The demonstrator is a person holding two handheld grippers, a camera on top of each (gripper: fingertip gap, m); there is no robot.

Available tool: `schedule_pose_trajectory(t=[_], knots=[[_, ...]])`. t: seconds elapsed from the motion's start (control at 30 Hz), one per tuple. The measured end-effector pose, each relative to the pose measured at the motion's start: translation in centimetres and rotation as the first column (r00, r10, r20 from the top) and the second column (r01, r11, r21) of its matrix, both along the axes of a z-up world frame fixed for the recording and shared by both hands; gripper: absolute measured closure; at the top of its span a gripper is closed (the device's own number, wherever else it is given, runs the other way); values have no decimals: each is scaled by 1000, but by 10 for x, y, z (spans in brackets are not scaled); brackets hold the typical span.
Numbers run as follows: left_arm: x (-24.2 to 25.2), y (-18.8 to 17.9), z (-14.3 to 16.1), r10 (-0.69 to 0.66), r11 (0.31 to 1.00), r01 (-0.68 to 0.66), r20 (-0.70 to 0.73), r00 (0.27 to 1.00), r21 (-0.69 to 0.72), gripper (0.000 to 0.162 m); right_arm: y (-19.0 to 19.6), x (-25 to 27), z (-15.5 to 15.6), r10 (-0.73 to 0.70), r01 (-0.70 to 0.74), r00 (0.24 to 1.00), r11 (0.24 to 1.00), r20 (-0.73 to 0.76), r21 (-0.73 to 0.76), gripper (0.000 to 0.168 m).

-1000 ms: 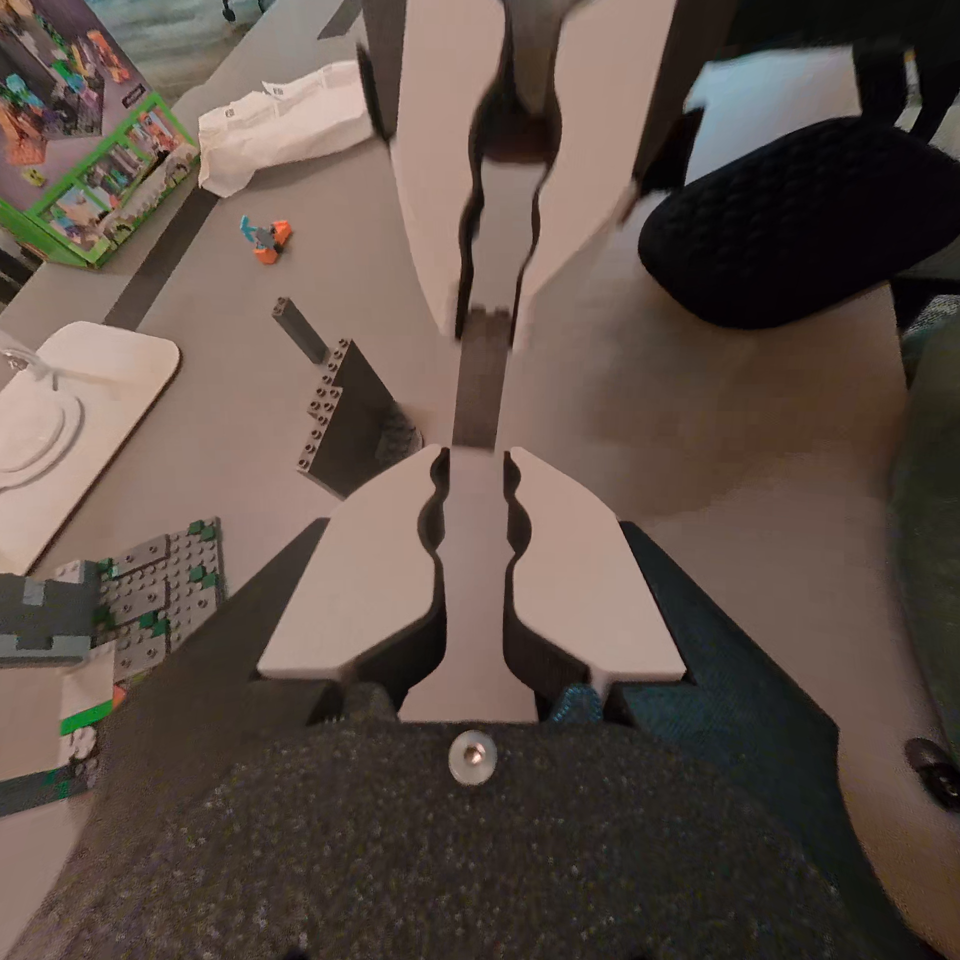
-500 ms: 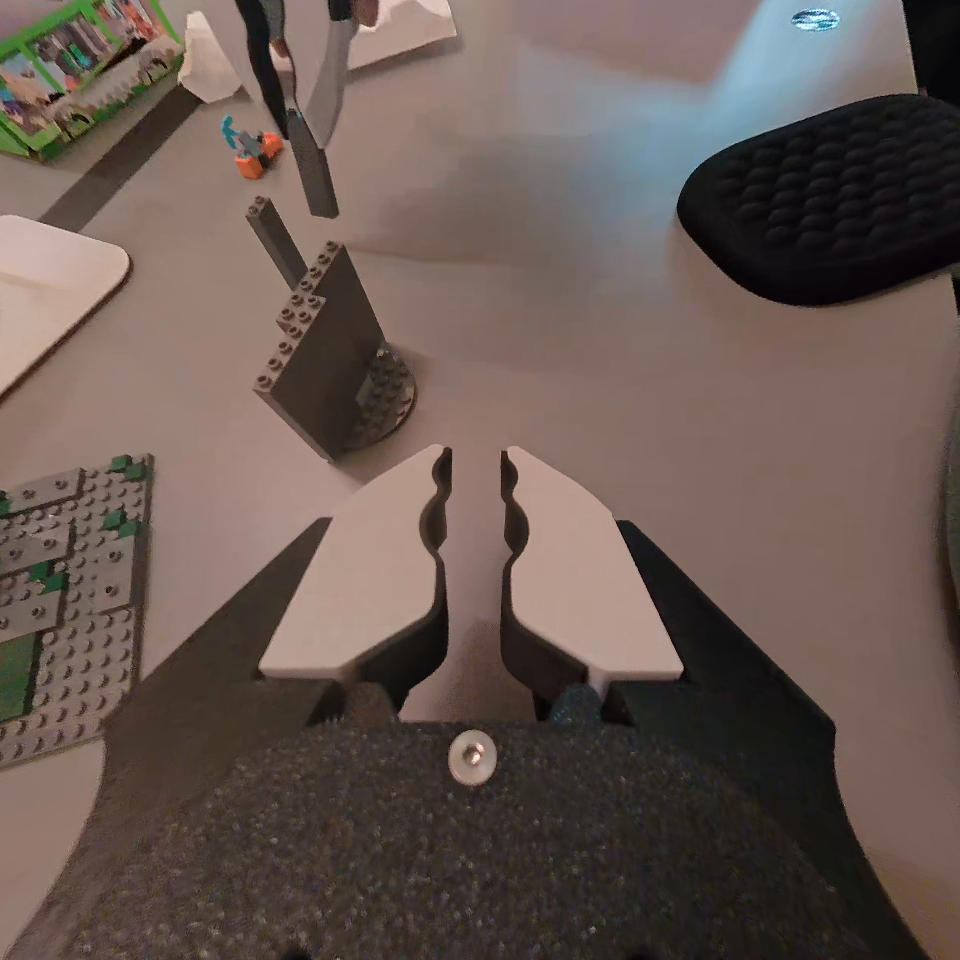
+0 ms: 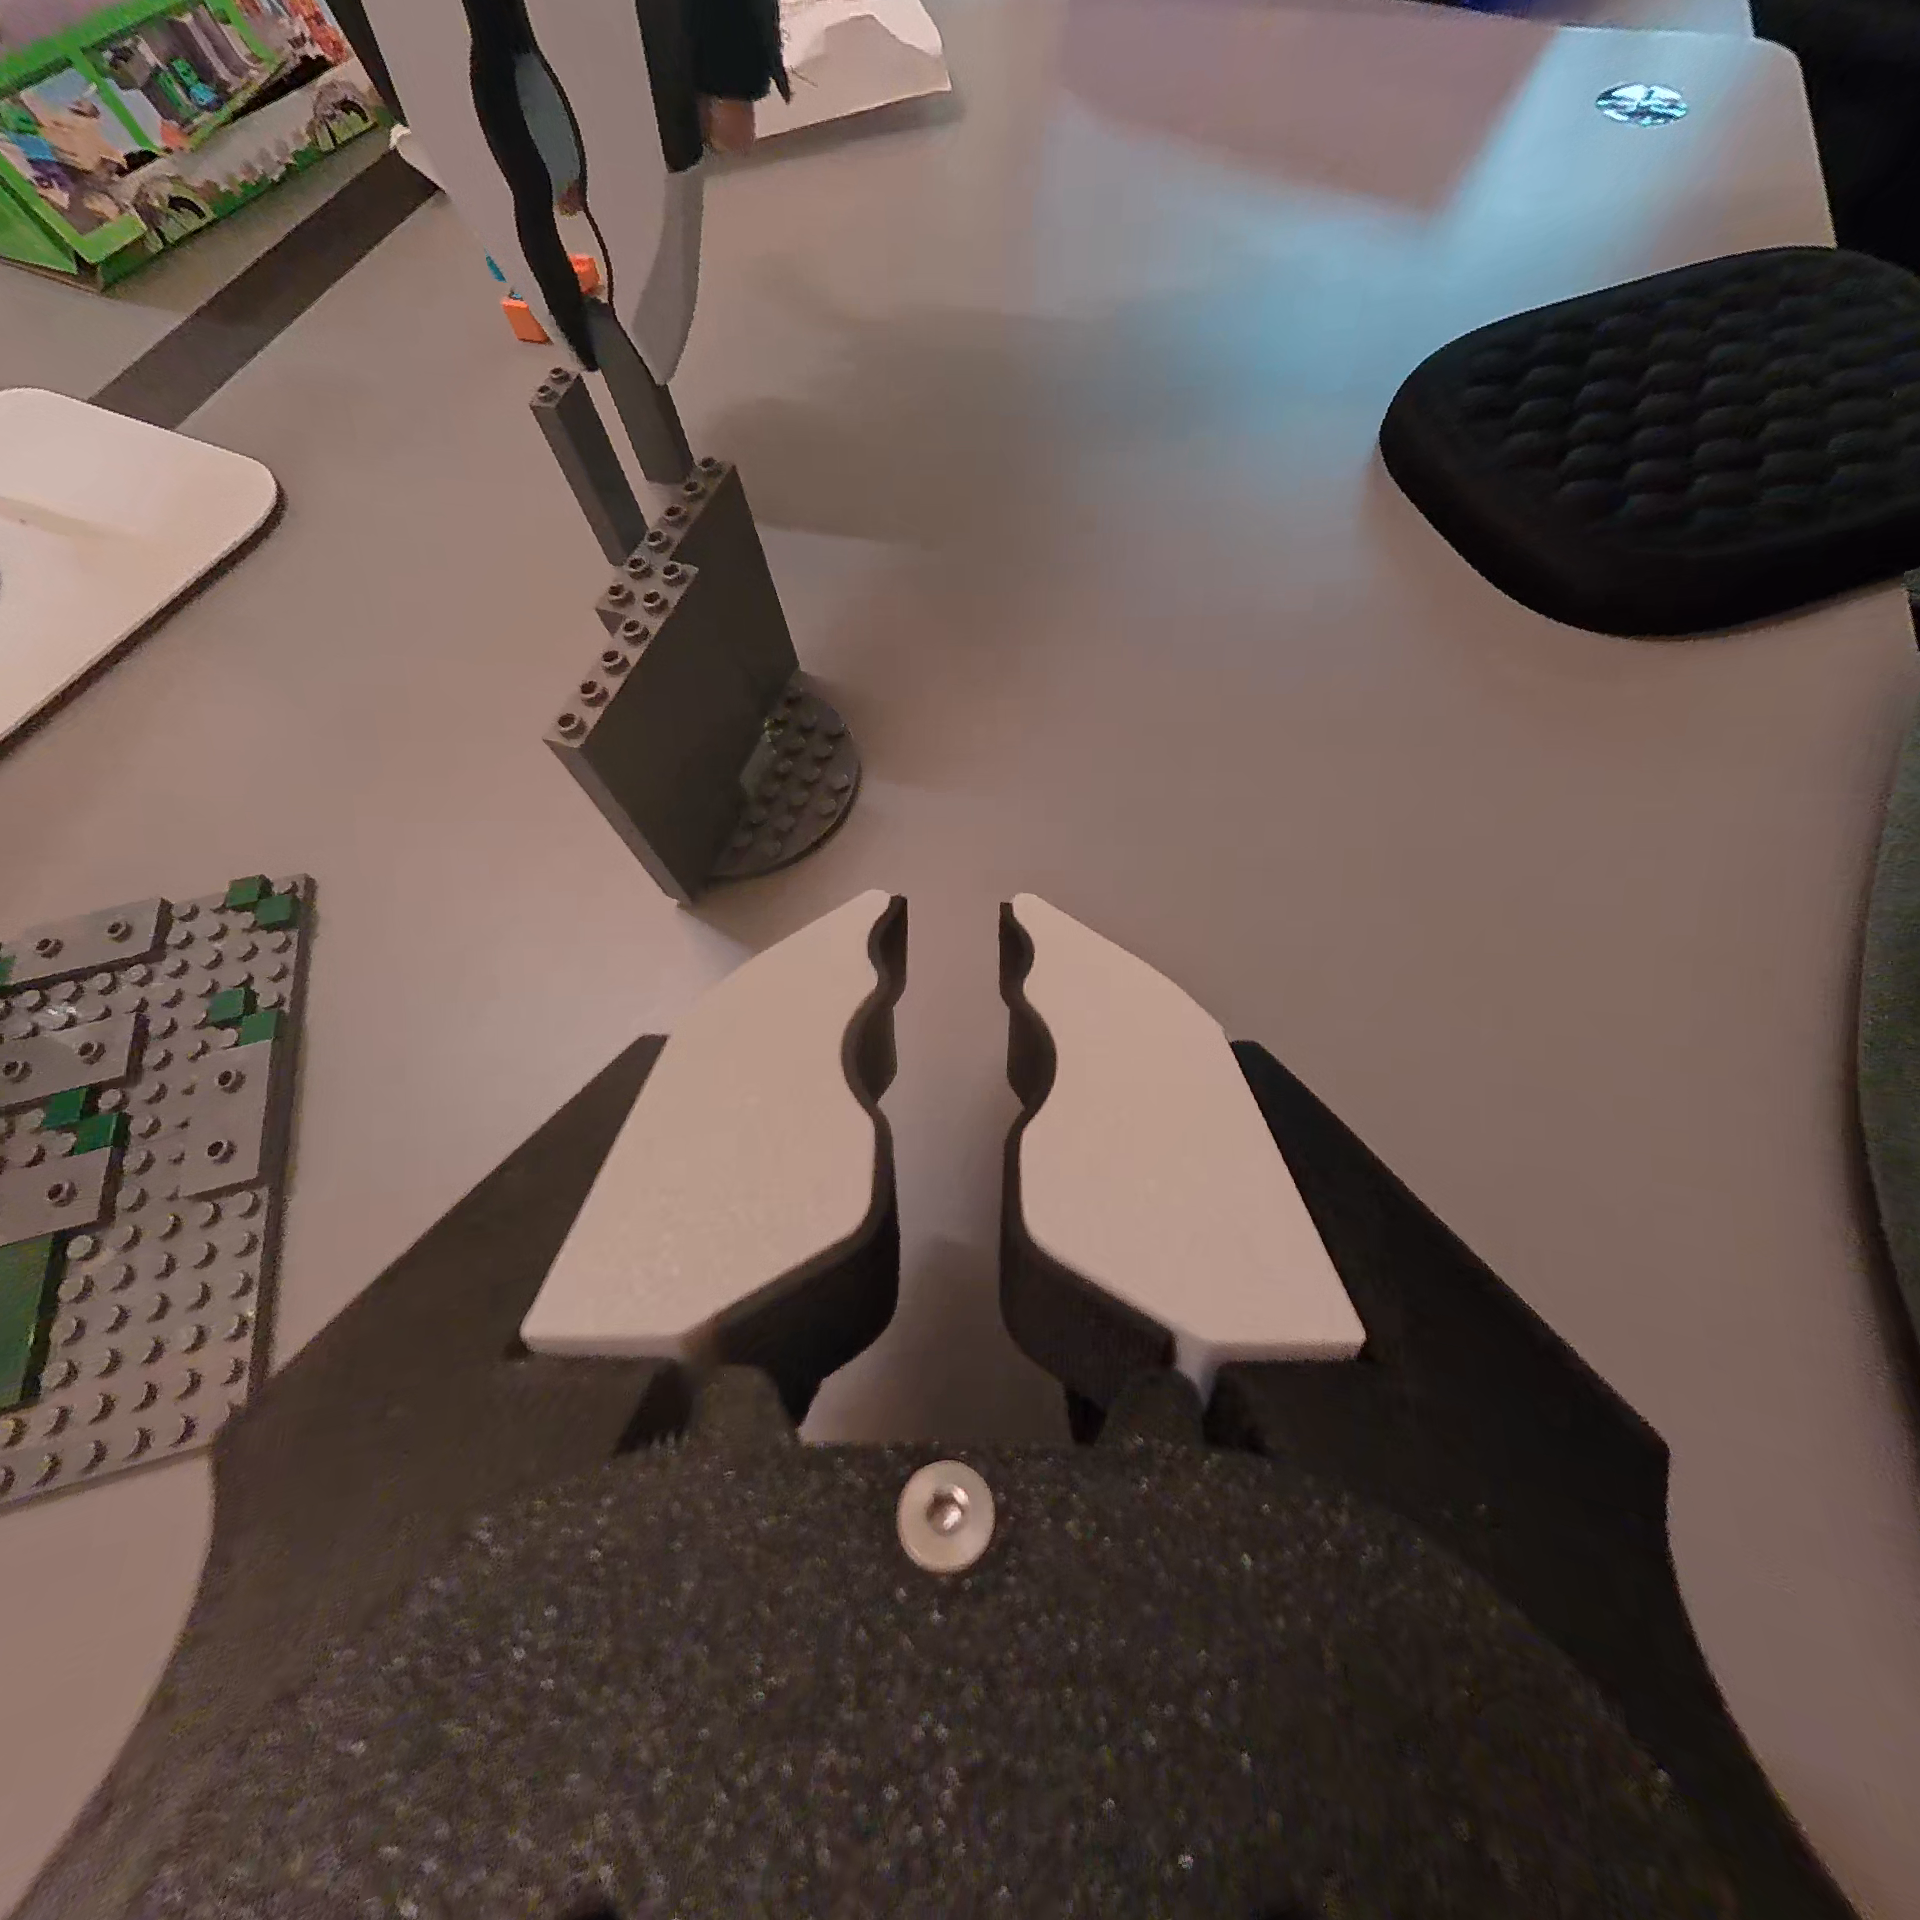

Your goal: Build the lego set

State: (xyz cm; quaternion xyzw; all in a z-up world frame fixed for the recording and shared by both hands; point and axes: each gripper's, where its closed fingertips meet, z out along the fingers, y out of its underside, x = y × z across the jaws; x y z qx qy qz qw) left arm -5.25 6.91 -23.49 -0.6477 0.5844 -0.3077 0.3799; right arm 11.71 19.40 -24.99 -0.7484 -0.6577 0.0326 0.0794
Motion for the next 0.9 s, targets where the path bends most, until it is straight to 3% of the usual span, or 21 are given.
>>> schedule_pose_trajectory(t=[0.53,0.77,0.9], knots=[[-2,1,-2,10,1000,-10,-7,1000,4,146,4,-6,17,-25,28,997,999,-77,37,143],[-6,12,6,66,997,-67,41,997,25,152,14,-8,66,-72,115,968,979,-242,167,134],[-8,18,11,95,994,-97,63,994,40,153,9,-12,104,-109,228,899,943,-424,241,135]])
